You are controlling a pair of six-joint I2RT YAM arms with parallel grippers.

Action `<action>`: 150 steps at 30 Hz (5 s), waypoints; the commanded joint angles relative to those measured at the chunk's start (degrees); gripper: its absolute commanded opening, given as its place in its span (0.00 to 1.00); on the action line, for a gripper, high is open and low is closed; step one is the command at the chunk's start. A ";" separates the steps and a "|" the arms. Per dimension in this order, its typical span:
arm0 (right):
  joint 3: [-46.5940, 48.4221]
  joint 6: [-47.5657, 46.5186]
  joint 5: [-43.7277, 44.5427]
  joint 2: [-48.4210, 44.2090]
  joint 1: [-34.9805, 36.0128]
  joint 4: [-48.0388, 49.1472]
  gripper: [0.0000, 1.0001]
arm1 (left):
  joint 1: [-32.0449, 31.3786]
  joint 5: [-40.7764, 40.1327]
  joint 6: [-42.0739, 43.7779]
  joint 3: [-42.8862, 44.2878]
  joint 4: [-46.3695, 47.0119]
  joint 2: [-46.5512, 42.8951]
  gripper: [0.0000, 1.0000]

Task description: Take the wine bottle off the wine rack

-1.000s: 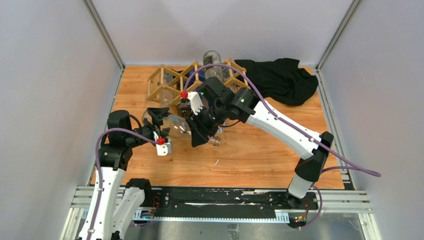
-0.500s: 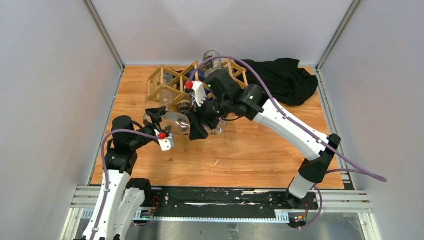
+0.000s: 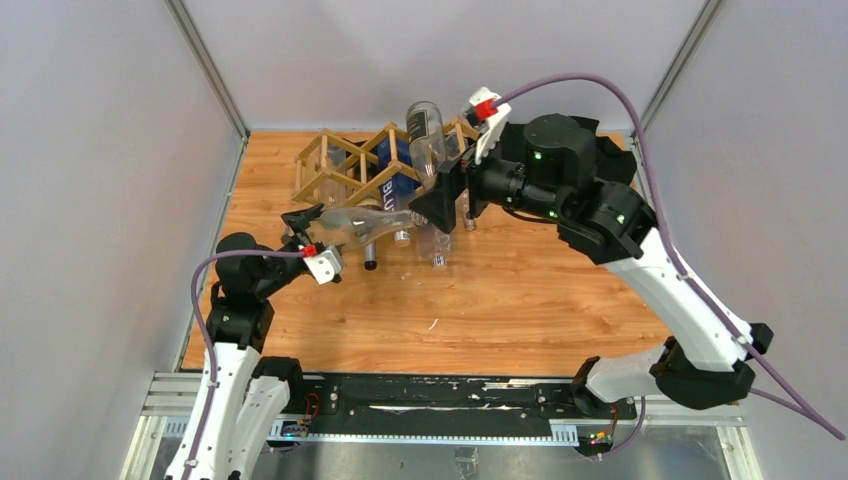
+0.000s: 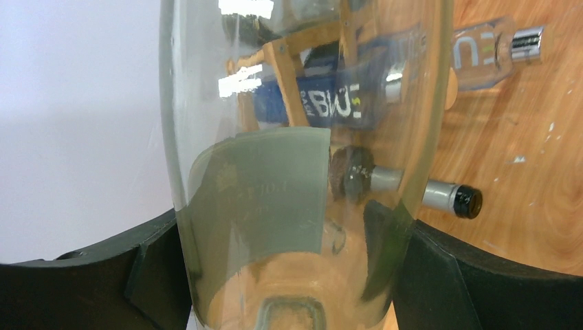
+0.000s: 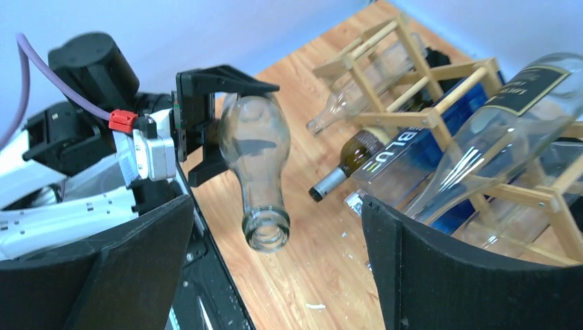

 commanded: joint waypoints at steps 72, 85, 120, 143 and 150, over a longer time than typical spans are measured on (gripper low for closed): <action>-14.29 5.54 -5.69 -14.07 -10.42 14.57 0.00 | 5.10 -0.33 -45.50 43.20 -32.41 28.04 1.00; -18.34 1.84 4.47 -18.95 -23.68 5.72 0.00 | 6.33 -3.24 -44.90 47.43 -35.43 30.77 1.00; -17.96 -6.09 20.12 10.28 -36.50 26.04 0.00 | 6.33 -1.98 -43.63 46.40 -36.16 30.42 1.00; -8.37 -6.65 22.59 25.62 -37.86 33.83 0.00 | 6.28 -1.27 -42.37 44.90 -36.08 28.38 1.00; -11.46 -2.34 20.26 23.20 -37.86 33.11 0.41 | 6.29 -0.26 -42.72 44.63 -36.07 28.55 1.00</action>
